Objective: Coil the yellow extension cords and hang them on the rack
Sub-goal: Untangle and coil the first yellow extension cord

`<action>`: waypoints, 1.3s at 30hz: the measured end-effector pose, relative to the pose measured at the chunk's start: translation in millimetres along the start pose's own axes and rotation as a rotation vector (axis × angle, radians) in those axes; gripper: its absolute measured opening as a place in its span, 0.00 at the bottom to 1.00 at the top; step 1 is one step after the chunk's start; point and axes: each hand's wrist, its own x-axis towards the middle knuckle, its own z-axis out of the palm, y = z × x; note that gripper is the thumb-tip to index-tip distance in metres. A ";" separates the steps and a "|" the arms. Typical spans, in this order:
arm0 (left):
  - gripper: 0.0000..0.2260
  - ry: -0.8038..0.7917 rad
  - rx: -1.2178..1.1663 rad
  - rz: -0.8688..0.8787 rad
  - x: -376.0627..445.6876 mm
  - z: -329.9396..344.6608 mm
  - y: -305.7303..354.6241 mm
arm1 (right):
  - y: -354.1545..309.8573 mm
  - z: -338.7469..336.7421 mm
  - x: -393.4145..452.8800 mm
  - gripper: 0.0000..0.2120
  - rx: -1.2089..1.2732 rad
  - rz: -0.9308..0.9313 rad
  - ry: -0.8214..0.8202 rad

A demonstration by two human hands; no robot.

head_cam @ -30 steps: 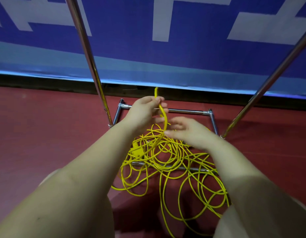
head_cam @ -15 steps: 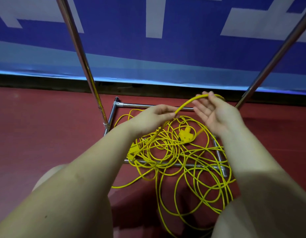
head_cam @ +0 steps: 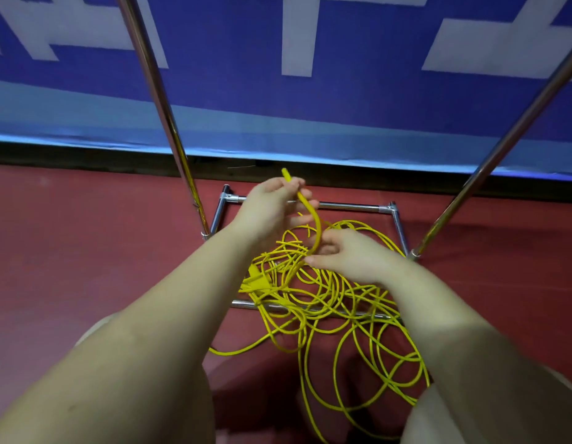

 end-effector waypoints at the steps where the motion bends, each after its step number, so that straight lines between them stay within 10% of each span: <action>1: 0.08 0.022 -0.079 0.003 0.2 -1.9 5.0 | -1.3 3.1 2.3 0.06 0.005 -0.025 0.033; 4: 0.06 0.057 -0.210 0.027 2.7 -9.3 13.0 | -11.1 -4.3 4.8 0.05 0.197 -0.049 0.129; 11: 0.18 -0.411 0.757 -0.168 -7.3 -18.5 -20.0 | -17.8 -46.2 -1.7 0.09 1.119 -0.032 0.469; 16: 0.07 -0.274 1.066 0.035 0.6 -24.3 -24.7 | -21.2 -57.2 -4.2 0.09 1.560 -0.128 0.507; 26: 0.10 0.069 -0.180 -0.047 0.8 -15.0 8.1 | -8.1 11.0 8.2 0.12 0.021 -0.019 0.150; 31: 0.07 0.048 -0.247 -0.035 3.9 -18.0 12.3 | -7.8 4.9 11.7 0.08 0.092 -0.025 0.146; 39: 0.08 -0.388 0.666 -0.268 -7.7 -16.5 -19.9 | -12.2 -43.5 1.7 0.09 1.086 0.072 0.397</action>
